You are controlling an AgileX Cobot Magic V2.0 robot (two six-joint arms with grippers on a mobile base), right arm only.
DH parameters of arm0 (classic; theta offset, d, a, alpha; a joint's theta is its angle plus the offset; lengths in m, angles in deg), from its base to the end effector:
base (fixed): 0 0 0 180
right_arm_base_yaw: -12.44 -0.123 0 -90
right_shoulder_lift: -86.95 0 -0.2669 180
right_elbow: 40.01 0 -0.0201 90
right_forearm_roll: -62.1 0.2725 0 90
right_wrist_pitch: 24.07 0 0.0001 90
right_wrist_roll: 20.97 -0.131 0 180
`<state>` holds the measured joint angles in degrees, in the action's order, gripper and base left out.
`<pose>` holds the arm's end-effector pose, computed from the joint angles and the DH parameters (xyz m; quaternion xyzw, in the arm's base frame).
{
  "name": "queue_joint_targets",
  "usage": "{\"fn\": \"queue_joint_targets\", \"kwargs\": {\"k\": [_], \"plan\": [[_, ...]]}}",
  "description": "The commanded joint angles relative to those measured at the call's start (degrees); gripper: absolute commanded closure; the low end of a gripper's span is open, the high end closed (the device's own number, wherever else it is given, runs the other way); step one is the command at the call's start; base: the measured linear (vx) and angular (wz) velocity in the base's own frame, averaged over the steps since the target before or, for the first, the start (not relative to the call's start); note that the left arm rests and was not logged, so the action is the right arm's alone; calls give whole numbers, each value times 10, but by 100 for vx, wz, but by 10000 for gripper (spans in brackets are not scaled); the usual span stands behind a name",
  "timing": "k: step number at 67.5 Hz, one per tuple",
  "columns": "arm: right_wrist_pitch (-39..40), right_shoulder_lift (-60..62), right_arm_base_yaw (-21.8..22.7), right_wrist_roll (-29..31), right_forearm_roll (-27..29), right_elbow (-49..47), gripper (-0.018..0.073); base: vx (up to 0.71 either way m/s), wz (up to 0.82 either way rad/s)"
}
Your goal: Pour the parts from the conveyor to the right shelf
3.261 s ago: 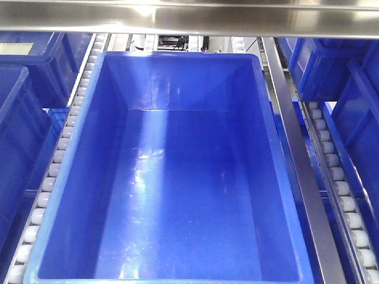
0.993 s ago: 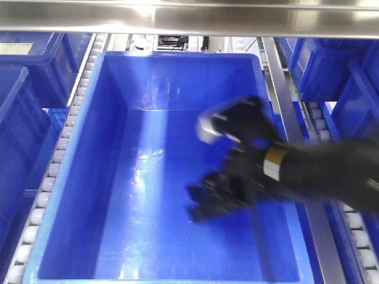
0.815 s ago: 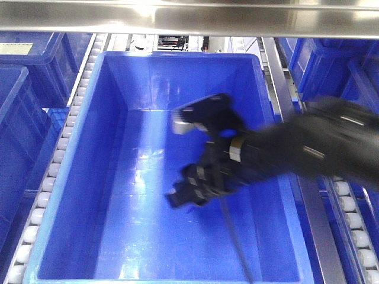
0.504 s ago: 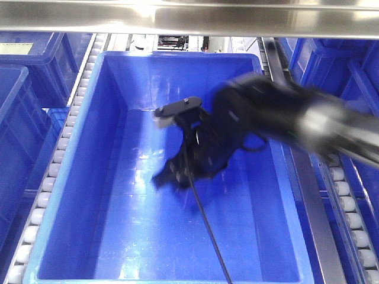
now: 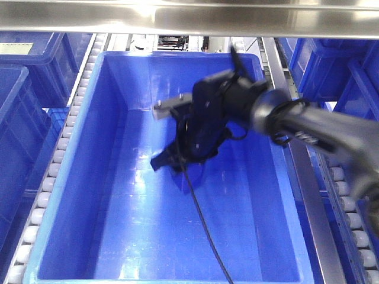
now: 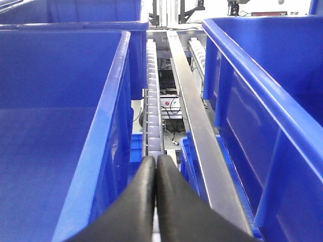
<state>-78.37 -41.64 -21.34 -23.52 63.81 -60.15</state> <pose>0.3890 0.2640 0.1394 -0.2596 0.9539 0.0594 0.1383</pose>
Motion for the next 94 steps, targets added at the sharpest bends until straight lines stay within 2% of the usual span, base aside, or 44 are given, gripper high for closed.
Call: {"fn": "queue_joint_targets", "kwargs": {"k": [1,16,25,34,48,54,59,70,82,88,94], "plan": [[21,24,2,6,-2,-19,562,0,0],[24,20,2,7,3,-19,551,0,0],[23,20,2,7,2,-19,487,0,0],[15,21,2,15,10,-19,349,0,0],[9,23,2,32,30,-36,49,0,0],[5,23,2,32,32,-49,-24,0,0],[1,23,2,32,34,-59,-50,0,0],[-8,25,1,32,40,-65,-25,0,0],[-10,27,1,30,78,-61,62,0,0],[-7,28,1,26,94,-61,152,0,0],[0,36,-2,15,93,-61,297,0,0]]}}
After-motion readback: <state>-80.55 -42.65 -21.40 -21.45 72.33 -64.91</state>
